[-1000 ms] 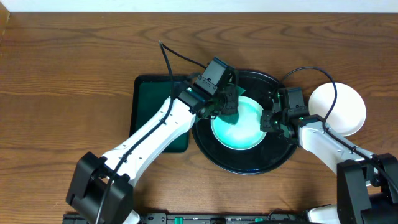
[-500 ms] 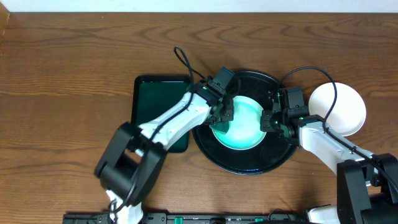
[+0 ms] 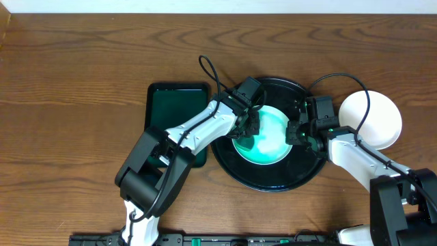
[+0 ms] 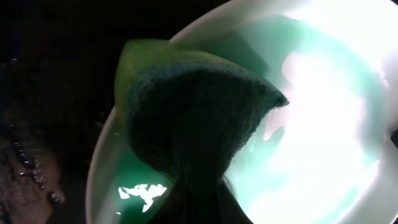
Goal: Clean dirty plates on tray and stack at the side
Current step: 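Scrub the plate's green stains with the sponge while right gripper holds rim, then keep scrubbing the plate's green stains with the sponge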
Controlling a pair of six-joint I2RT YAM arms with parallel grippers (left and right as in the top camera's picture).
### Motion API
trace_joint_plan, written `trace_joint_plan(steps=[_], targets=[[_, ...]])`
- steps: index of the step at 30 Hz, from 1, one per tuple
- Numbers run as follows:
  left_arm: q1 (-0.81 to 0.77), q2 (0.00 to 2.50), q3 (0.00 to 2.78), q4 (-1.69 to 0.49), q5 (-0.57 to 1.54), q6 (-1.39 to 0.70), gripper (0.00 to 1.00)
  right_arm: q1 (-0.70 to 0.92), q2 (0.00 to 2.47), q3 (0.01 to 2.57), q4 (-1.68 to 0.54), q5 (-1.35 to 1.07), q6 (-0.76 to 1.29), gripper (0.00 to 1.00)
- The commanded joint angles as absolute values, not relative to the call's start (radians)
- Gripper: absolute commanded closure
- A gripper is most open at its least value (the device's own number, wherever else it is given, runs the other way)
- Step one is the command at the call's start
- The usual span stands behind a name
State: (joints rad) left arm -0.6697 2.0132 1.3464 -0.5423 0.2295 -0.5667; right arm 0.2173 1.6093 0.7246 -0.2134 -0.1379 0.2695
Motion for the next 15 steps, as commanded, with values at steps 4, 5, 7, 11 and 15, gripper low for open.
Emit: trace_joint_plan(steps=[4,5,7,11,15], targets=[[-0.748,2.087,1.326,-0.504,0.476,-0.554,0.93,0.226,1.615,0.723,-0.220,-0.178,0.265,0.99],[-0.752,2.087,1.326,-0.490,0.493,-0.554,0.93,0.226,1.615,0.723,-0.220,-0.178,0.265,0.99],[-0.759,2.087,1.326,-0.469,0.503,-0.554,0.93,0.226,1.615,0.723,-0.220,-0.178,0.265,0.99],[-0.760,2.075,1.327,-0.448,0.510,-0.558,0.93,0.226,1.614,0.723,-0.220,-0.189,0.265,0.99],[-0.756,2.031,1.328,-0.432,0.509,-0.558,0.92,0.226,1.615,0.723,-0.220,-0.189,0.265,0.99]])
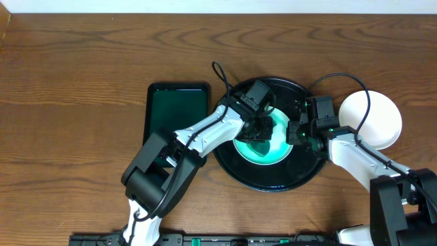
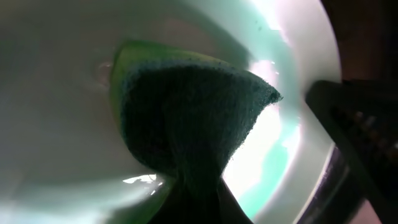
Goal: Clean dirty plates on tray and stack at the side
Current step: 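Keep scrubbing the plate's green stains with the sponge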
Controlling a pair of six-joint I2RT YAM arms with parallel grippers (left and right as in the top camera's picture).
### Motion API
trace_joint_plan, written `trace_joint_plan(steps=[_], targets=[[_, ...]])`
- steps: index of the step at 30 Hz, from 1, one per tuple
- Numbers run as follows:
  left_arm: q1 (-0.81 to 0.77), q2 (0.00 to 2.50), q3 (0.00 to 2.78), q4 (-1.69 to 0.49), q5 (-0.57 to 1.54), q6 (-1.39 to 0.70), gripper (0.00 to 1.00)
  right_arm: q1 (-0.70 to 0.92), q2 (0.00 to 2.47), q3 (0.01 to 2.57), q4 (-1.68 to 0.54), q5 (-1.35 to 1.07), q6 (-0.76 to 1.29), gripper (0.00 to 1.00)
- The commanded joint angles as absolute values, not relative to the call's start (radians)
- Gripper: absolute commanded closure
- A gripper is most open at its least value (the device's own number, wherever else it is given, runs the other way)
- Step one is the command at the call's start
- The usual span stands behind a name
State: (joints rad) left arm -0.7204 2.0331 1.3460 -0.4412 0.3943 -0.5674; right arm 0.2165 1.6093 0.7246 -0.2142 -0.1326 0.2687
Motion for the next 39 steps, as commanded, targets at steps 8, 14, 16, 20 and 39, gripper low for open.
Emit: trace_joint_plan(steps=[8,14,16,20,39], targets=[[-0.746,1.851,1.328,-0.434,0.341,-0.557,0.93,0.226,1.615,0.723,-0.220,-0.189,0.265,0.99],[-0.747,1.760,1.328,-0.499,0.128,-0.554,0.92,0.226,1.614,0.723,-0.220,-0.192,0.265,0.99],[-0.747,1.763,1.328,-0.515,0.090,-0.554,0.92,0.226,1.615,0.723,-0.220,-0.192,0.265,0.99],[-0.747,1.796,1.328,-0.520,0.054,-0.553,0.92,0.226,1.615,0.723,-0.220,-0.192,0.265,0.99],[-0.747,2.050,1.328,-0.499,0.065,-0.554,0.93,0.226,1.615,0.723,-0.220,-0.192,0.265,0.99]])
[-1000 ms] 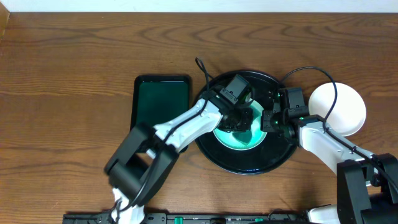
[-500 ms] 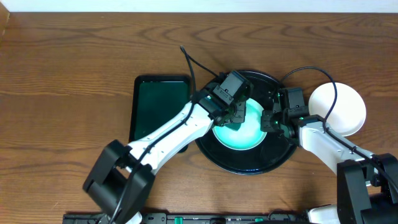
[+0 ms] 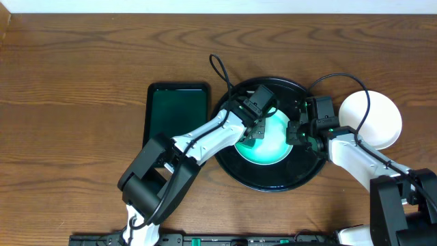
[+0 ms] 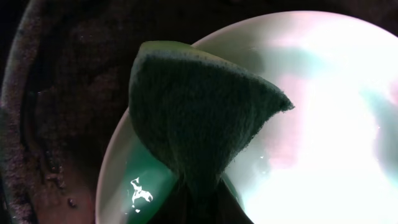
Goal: Clean dirty plates on tray and stack at the side
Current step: 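Keep scrubbing the plate's green stains with the sponge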
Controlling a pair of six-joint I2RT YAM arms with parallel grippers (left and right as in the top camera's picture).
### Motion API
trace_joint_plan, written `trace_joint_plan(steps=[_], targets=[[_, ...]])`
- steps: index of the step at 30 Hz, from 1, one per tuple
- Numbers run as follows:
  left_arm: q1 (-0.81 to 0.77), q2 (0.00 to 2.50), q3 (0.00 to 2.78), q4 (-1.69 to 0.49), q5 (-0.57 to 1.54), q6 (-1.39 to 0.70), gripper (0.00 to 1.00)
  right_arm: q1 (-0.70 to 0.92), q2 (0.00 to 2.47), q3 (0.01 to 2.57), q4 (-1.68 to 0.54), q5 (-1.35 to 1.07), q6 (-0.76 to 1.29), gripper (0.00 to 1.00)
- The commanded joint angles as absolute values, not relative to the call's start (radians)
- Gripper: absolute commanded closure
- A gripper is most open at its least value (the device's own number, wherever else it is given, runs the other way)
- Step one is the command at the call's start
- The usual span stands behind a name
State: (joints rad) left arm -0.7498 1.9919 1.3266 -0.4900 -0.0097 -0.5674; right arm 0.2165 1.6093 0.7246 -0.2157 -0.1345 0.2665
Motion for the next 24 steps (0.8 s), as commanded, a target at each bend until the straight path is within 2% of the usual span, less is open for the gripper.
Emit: trace_joint_plan(steps=[1,6,10,20,24], targets=[[-0.747,2.055,1.328,-0.499,0.107,-0.554,0.93,0.226,1.615,0.723,-0.220,-0.192,0.265,0.99],[-0.749,2.062,1.328,-0.482,0.377,-0.554,0.93,0.226,1.615,0.723,-0.220,-0.192,0.265,0.99],[-0.751,2.062,1.328,-0.440,0.512,-0.554,0.93,0.226,1.614,0.723,-0.220,-0.192,0.265,0.99],[-0.732,1.999,1.332,-0.416,0.557,-0.551,0.93,0.226,1.615,0.723,-0.220,-0.192,0.265,0.99],[-0.716,1.898,1.333,-0.417,0.484,-0.546,0.92,0.226,1.615,0.723,-0.220,-0.192,0.265,0.99]])
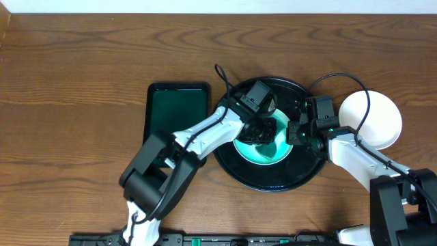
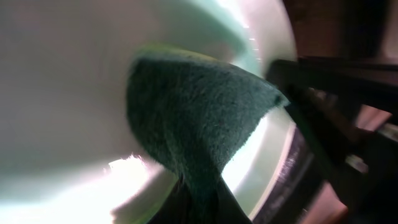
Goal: Clean dirty plates on tray and stack at the side
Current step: 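Keep scrubbing the plate's green stains with the sponge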
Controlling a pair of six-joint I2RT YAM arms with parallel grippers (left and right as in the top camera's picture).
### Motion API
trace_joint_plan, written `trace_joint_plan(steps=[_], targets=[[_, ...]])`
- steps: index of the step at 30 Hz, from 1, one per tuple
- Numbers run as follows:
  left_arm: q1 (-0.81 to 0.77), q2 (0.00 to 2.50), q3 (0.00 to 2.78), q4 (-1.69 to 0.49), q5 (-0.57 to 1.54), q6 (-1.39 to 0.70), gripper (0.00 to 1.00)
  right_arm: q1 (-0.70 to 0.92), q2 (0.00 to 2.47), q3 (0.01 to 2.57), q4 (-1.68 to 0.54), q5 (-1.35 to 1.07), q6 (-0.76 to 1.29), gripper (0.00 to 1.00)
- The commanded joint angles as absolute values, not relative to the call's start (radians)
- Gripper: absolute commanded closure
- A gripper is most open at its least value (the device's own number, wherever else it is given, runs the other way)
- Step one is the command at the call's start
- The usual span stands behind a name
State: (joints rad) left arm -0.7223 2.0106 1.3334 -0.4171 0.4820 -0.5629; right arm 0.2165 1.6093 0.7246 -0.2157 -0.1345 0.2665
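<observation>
A white plate [image 1: 274,147], lit green, lies in the round black tray [image 1: 266,183]. My left gripper [image 1: 260,130] is shut on a dark green sponge [image 2: 199,118] with a yellow-green edge. The sponge is pressed on the plate's inside, near its right rim. My right gripper [image 1: 295,134] sits at the plate's right edge, closed on the rim. Its dark fingers [image 2: 336,93] show at the right of the left wrist view. The sponge hides the left jaws.
A clean white plate [image 1: 377,117] lies on the table to the right of the tray. A dark green rectangular tray [image 1: 174,109] lies to the left of the round one. Black cables loop over the round tray's far rim.
The left gripper, with the sponge, has moved from the plate's upper-left rim to its inside, close to the right gripper. The right arm and the plate have stayed put.
The sponge was first at the plate's left rim. It was then in the plate's middle beside the right gripper, then back at the upper-left rim. Now it is across the plate again. The right gripper stayed at the right rim throughout.
</observation>
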Motion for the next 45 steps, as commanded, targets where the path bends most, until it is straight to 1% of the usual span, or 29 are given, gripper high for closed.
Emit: trace_joint_plan(steps=[1,5,11,21,25,29,34,40,45], targets=[[-0.714,1.872,1.333,-0.418,0.445,-0.546,0.93,0.226,1.615,0.723,-0.220,-0.192,0.265,0.99],[-0.712,1.814,1.333,-0.448,0.288,-0.546,0.93,0.226,1.615,0.723,-0.221,-0.192,0.265,0.99],[-0.713,1.837,1.330,-0.525,0.138,-0.546,0.93,0.226,1.615,0.723,-0.221,-0.192,0.265,0.99],[-0.713,1.971,1.329,-0.530,0.112,-0.562,0.92,0.226,1.614,0.723,-0.221,-0.192,0.265,0.99],[-0.718,2.019,1.329,-0.530,0.175,-0.566,0.93,0.226,1.615,0.723,-0.220,-0.192,0.265,0.99],[-0.727,2.029,1.330,-0.510,0.352,-0.565,0.93,0.226,1.615,0.723,-0.220,-0.192,0.265,0.99],[-0.743,2.029,1.330,-0.453,0.478,-0.565,0.93,0.226,1.615,0.723,-0.220,-0.192,0.265,0.99],[-0.735,2.004,1.337,-0.433,0.517,-0.557,0.93,0.226,1.615,0.723,-0.220,-0.192,0.265,0.99],[-0.683,1.904,1.337,-0.440,0.513,-0.543,0.92,0.226,1.615,0.723,-0.220,-0.192,0.265,0.99]])
